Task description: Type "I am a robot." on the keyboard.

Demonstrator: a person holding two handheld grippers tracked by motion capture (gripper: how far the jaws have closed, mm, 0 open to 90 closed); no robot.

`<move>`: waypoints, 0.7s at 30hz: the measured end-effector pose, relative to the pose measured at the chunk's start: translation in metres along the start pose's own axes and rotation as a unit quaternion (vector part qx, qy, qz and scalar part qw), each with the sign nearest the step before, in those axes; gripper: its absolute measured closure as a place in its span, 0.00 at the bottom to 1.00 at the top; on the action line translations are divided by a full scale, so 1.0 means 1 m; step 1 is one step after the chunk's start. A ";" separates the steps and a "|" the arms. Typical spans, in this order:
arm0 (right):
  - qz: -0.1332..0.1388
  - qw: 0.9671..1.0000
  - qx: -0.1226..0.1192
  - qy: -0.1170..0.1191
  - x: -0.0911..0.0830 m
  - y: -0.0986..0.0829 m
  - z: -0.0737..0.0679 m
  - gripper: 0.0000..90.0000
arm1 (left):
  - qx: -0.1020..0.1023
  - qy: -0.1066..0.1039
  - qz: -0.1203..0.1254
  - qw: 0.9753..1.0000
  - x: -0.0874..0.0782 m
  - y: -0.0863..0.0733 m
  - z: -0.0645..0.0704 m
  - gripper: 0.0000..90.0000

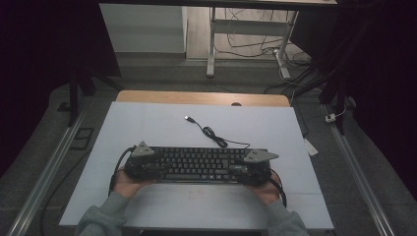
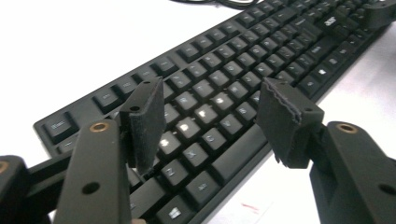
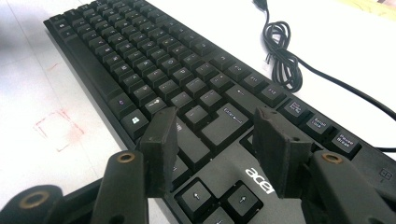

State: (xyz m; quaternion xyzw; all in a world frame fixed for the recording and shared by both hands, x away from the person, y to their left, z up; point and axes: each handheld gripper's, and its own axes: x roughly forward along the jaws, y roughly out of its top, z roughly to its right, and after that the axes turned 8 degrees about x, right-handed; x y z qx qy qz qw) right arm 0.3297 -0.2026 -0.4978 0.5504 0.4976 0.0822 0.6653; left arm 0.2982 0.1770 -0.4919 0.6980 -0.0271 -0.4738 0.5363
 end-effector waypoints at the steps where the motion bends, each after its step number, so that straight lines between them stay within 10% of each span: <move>1: -0.001 1.000 0.000 0.000 0.000 0.000 0.000 0.56 | -0.002 0.003 -0.002 1.000 0.000 -0.001 -0.002 0.47; 21: -0.005 1.000 0.000 -0.004 0.001 0.000 0.000 0.55 | -0.017 0.032 -0.035 0.999 0.005 -0.016 -0.022 0.66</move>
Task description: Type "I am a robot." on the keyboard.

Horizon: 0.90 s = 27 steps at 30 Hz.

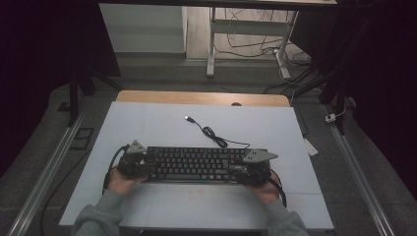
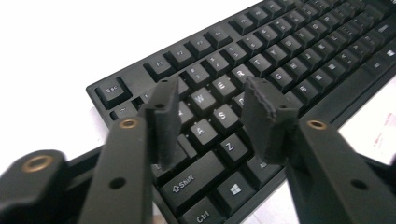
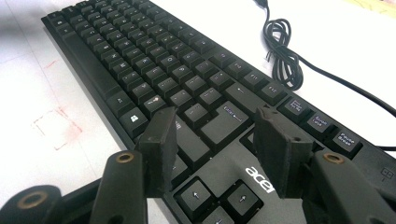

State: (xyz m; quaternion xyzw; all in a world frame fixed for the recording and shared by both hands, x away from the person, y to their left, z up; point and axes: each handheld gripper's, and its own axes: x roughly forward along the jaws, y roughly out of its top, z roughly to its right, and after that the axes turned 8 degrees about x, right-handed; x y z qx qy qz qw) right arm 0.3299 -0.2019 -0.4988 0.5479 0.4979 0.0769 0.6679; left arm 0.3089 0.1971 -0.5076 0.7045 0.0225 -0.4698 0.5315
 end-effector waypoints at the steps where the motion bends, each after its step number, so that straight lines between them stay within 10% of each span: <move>1: 0.000 1.000 0.000 0.000 0.000 0.000 0.000 0.55 | 0.000 0.002 -0.001 1.000 0.001 0.000 0.000 0.69; 10: 0.000 1.000 -0.002 0.001 0.001 0.000 0.000 0.55 | 0.018 0.002 -0.016 1.000 0.008 0.000 0.002 0.98; 27: -0.002 1.000 -0.003 -0.002 0.001 0.000 0.000 0.54 | 0.028 0.015 -0.054 0.998 0.020 -0.001 0.004 0.99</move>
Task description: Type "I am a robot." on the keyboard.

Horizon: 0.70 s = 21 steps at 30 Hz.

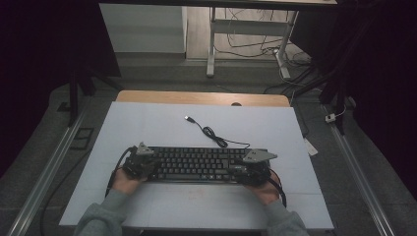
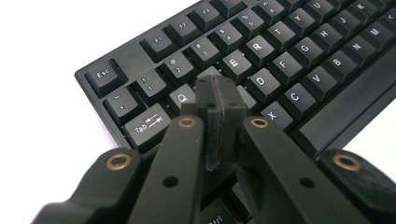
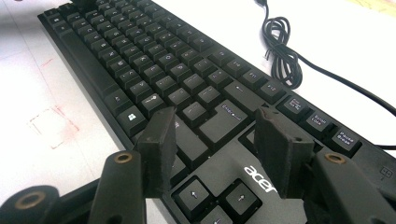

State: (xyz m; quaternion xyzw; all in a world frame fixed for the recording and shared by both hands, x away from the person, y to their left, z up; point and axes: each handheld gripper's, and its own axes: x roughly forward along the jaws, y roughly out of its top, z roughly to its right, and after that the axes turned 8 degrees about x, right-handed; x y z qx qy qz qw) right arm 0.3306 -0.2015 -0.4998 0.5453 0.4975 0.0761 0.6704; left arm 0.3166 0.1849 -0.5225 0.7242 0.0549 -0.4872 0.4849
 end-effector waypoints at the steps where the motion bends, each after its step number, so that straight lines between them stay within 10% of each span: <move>1: 0.000 1.000 0.000 0.000 0.000 0.000 0.000 0.54 | -0.001 0.002 0.004 1.000 0.001 0.000 0.001 0.99; 14: 0.001 1.000 0.001 -0.002 -0.001 0.000 0.001 0.54 | -0.010 -0.002 0.051 0.999 -0.017 0.004 -0.001 0.97; 21: 0.002 1.000 0.001 -0.003 -0.001 0.000 0.001 0.54 | -0.031 -0.008 0.083 0.996 -0.027 0.005 -0.003 0.59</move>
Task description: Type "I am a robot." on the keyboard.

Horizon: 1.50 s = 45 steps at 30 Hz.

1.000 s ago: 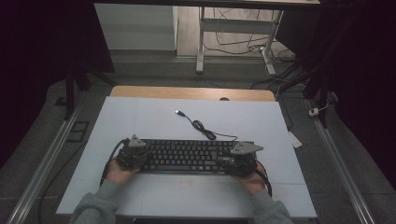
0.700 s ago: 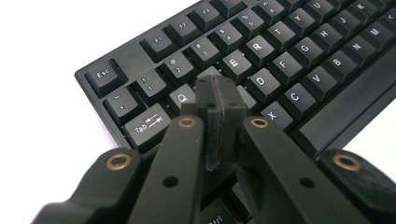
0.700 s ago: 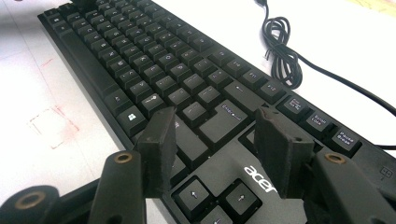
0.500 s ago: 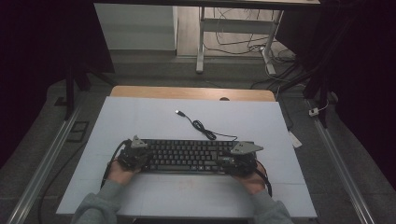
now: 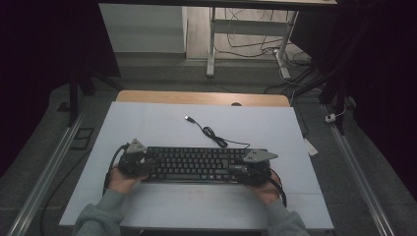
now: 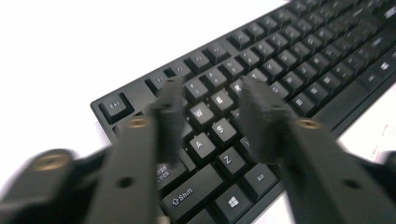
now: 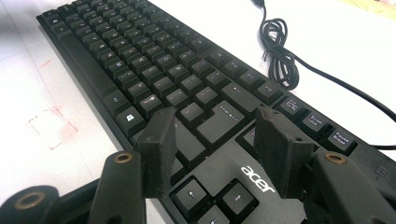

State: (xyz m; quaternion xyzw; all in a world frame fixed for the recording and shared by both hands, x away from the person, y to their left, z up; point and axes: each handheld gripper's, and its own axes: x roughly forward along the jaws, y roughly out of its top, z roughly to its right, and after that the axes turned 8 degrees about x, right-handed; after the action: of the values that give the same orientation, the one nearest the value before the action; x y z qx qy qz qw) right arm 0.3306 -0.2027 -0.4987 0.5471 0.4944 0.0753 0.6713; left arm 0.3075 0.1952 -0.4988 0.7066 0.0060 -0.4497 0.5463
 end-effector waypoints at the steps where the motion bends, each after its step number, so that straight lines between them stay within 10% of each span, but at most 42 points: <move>1: 0.000 1.000 0.000 0.000 0.000 0.000 0.000 0.54 | -0.001 0.001 0.001 1.000 -0.001 0.000 0.000 0.55; 26: 0.005 1.000 -0.001 -0.003 -0.002 0.000 0.002 0.54 | 0.005 -0.029 0.009 1.000 -0.006 0.009 0.010 0.43; 45: 0.003 1.000 -0.002 -0.004 0.000 0.000 0.002 0.54 | 0.059 -0.080 -0.002 0.995 0.001 0.018 0.036 0.54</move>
State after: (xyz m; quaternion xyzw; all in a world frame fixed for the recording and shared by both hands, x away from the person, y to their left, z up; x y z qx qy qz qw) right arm 0.3315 -0.2040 -0.4987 0.5476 0.4902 0.0764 0.6738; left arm 0.2948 0.1592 -0.4857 0.6993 -0.0628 -0.5053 0.5017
